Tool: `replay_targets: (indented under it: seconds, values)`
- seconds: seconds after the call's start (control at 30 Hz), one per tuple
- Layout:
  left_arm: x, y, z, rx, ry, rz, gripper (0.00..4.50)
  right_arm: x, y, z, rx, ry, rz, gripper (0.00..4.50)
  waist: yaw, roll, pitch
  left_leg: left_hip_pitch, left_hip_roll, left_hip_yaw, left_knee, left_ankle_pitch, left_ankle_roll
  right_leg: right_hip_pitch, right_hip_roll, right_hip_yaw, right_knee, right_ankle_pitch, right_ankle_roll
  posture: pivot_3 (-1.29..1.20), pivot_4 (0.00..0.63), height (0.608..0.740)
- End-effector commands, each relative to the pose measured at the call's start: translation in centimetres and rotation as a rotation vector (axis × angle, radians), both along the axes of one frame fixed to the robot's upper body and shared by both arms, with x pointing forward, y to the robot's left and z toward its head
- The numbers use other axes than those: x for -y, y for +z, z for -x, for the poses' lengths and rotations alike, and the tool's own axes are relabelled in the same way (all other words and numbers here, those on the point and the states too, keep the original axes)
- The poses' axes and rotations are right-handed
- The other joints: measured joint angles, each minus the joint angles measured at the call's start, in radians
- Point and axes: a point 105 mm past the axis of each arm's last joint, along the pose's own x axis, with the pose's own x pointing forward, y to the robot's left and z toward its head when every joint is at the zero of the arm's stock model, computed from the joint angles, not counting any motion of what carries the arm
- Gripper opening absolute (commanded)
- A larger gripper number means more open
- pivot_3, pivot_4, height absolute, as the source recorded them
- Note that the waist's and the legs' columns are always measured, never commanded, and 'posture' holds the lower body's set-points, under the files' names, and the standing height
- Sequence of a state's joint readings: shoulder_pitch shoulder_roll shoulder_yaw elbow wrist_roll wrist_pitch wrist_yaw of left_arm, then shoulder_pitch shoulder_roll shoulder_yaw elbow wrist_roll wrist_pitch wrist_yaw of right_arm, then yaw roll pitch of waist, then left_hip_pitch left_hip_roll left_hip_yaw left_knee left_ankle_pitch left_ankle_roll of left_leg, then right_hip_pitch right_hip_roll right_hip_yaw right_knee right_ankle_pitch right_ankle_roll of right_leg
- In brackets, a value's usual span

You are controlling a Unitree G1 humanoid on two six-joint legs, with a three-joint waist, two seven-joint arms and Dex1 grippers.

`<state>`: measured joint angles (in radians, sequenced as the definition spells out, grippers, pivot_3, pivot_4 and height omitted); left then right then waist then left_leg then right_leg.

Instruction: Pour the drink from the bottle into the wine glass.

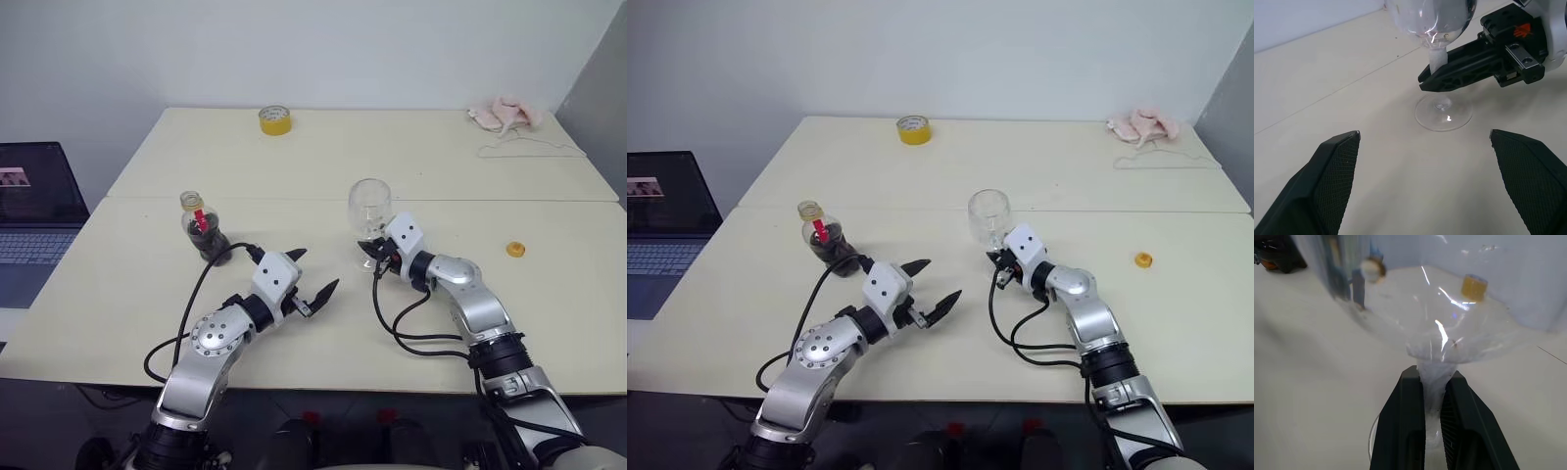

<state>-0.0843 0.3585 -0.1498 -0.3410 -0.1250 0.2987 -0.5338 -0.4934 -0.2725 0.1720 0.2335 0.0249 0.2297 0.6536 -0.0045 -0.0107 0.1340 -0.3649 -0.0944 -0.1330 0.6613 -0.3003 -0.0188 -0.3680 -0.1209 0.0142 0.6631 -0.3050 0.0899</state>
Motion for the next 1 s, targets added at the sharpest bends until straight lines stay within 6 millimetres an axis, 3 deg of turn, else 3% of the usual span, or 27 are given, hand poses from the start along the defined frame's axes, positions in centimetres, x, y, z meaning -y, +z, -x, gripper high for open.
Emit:
replay_targets:
  seconds: [0.03, 0.37, 0.6, 0.8, 1.0]
  values:
    - [-0.1, 0.8, -0.1, 0.034, 0.000, 0.000, 4.50, 1.5, -5.4, 1.1, -0.202, -0.035, 0.082, 1.15, 0.001, -0.002, -0.001, 0.000, 0.000, 0.000, 0.000, 0.000, 0.000, 0.000, 0.000, 0.000, 0.000, 0.000, 0.000, 0.00, 0.150, 0.740]
    - [-0.1, 0.6, -0.1, 0.033, 0.000, -0.005, 4.50, 1.8, -4.5, 0.9, -0.166, -0.021, 0.079, 4.46, -0.007, 0.000, 0.000, 0.000, 0.002, 0.001, -0.001, 0.000, 0.000, -0.001, 0.002, 0.001, 0.000, 0.000, 0.000, 0.00, 0.150, 0.740]
    - [-0.3, 0.6, -0.1, 0.034, 0.006, -0.007, 4.50, 2.7, -2.2, 1.0, -0.078, -0.013, 0.035, 4.46, 0.000, -0.001, 0.001, -0.001, 0.001, 0.001, -0.001, 0.000, 0.000, -0.001, 0.002, 0.001, -0.001, 0.000, 0.000, 0.00, 0.150, 0.740]
    - [-1.3, 0.8, -0.3, 0.031, 0.052, 0.040, 4.50, 4.9, -0.5, 3.4, -0.052, 0.054, 0.040, 4.46, 0.002, -0.001, 0.004, -0.005, 0.000, 0.000, 0.000, 0.000, 0.000, -0.005, 0.000, 0.001, -0.002, 0.000, 0.000, 0.00, 0.150, 0.740]
    - [-4.0, 2.7, -0.1, 0.082, 0.162, 0.170, 4.50, 9.2, 2.1, 5.7, -0.077, 0.083, 0.094, 4.46, 0.002, 0.000, 0.007, -0.012, 0.001, 0.000, 0.001, 0.000, 0.000, -0.006, 0.001, 0.000, -0.001, 0.000, 0.000, 0.00, 0.150, 0.740]
